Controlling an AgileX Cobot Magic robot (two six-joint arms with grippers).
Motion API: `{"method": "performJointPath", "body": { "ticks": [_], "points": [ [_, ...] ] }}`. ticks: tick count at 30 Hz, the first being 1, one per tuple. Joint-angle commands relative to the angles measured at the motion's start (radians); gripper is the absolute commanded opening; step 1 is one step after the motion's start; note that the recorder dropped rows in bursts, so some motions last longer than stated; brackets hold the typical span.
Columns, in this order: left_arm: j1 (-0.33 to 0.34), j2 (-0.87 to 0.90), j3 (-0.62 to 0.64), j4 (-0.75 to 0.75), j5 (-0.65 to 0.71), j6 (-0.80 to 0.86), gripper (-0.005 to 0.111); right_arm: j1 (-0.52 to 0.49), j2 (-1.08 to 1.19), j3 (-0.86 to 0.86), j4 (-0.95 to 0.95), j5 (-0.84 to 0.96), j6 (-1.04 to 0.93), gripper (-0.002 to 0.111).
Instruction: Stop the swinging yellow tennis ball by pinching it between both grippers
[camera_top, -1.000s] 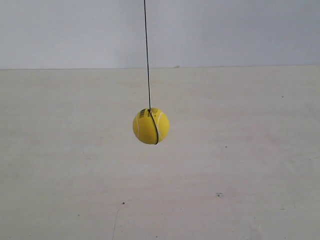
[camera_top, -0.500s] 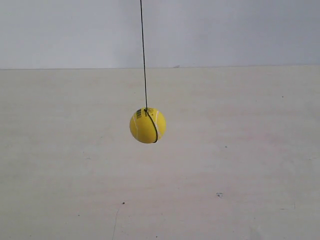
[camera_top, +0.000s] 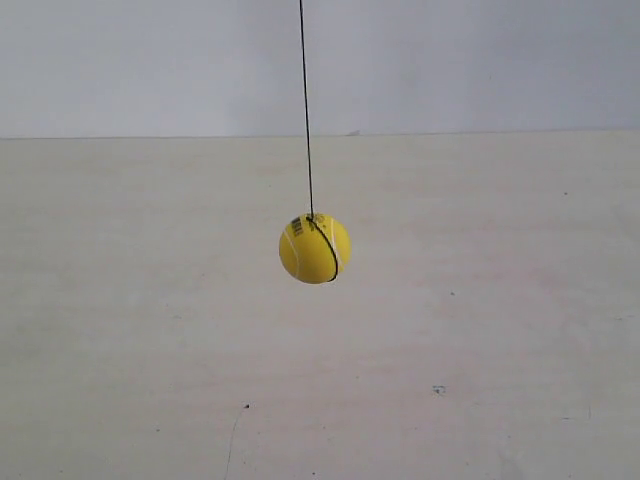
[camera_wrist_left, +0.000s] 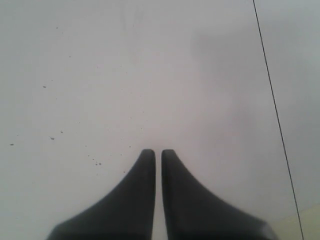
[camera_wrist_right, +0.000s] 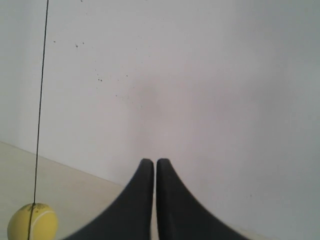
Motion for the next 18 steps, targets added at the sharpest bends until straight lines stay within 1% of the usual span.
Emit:
{"method": "performJointPath", "body": {
  "ticks": [1,4,6,7,8,9,11,13,14,16,18],
  "points": [
    [-0.002,0.0,0.004,-0.007,0.006,-0.011,0.005,-0.002,-0.007,0.005,0.079,0.009,0.035,0.0],
    [-0.002,0.0,0.004,-0.007,0.006,-0.011,0.005,-0.002,-0.007,0.005,0.208,0.065,-0.026,0.0],
    [-0.002,0.0,0.003,-0.007,0.008,-0.011,0.005,-0.002,-0.007,0.006,0.47,0.153,-0.212,0.0],
    [-0.002,0.0,0.003,-0.007,0.008,-0.011,0.005,-0.002,-0.007,0.006,0.639,0.204,-0.333,0.0],
    [-0.002,0.0,0.003,-0.007,0.008,-0.011,0.005,-0.002,-0.007,0.006,0.806,0.251,-0.537,0.0],
    [-0.002,0.0,0.003,-0.007,0.008,-0.011,0.005,-0.002,-0.007,0.006,0.955,0.293,-0.675,0.0],
    [-0.002,0.0,0.003,-0.007,0.008,-0.011,0.005,-0.002,-0.013,0.006,1.177,0.357,-0.972,0.0],
    [-0.002,0.0,0.003,-0.007,0.008,-0.011,0.005,-0.002,-0.051,0.008,1.295,0.416,-1.158,0.0],
    [-0.002,0.0,0.003,-0.007,0.008,-0.011,0.005,-0.002,-0.113,0.008,1.308,0.481,-1.253,0.0],
    [-0.002,0.0,0.003,-0.007,0.01,-0.011,0.005,-0.002,-0.237,0.008,1.281,0.572,-1.268,0.0],
    [-0.002,0.0,0.003,-0.007,0.01,-0.011,0.005,-0.013,-0.24,0.025,1.248,0.59,-1.269,0.0]
  ]
}}
